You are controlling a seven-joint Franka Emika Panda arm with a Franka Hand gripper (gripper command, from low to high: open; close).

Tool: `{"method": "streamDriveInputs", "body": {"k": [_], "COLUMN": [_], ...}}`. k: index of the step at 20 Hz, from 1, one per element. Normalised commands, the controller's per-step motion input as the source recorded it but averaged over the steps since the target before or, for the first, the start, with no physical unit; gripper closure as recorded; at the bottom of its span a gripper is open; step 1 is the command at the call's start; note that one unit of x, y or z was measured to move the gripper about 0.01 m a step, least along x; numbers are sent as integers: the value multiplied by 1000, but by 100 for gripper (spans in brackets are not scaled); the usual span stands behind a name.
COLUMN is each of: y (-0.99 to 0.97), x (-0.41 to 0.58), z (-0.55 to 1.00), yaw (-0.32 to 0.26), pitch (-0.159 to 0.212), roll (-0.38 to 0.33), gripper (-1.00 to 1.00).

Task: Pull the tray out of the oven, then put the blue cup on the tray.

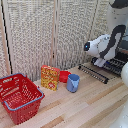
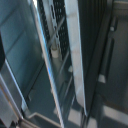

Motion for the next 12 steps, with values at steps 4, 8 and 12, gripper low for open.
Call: {"method": "streamDriveInputs", "body": {"k": [4, 8, 12], "y": [-28, 0, 0], "x": [16, -2, -24], "z": [0, 0, 0], "yaw": [3, 0, 0], "pitch": [20, 0, 0], "roll": [2, -2, 0], "gripper": [100, 100, 100]}}
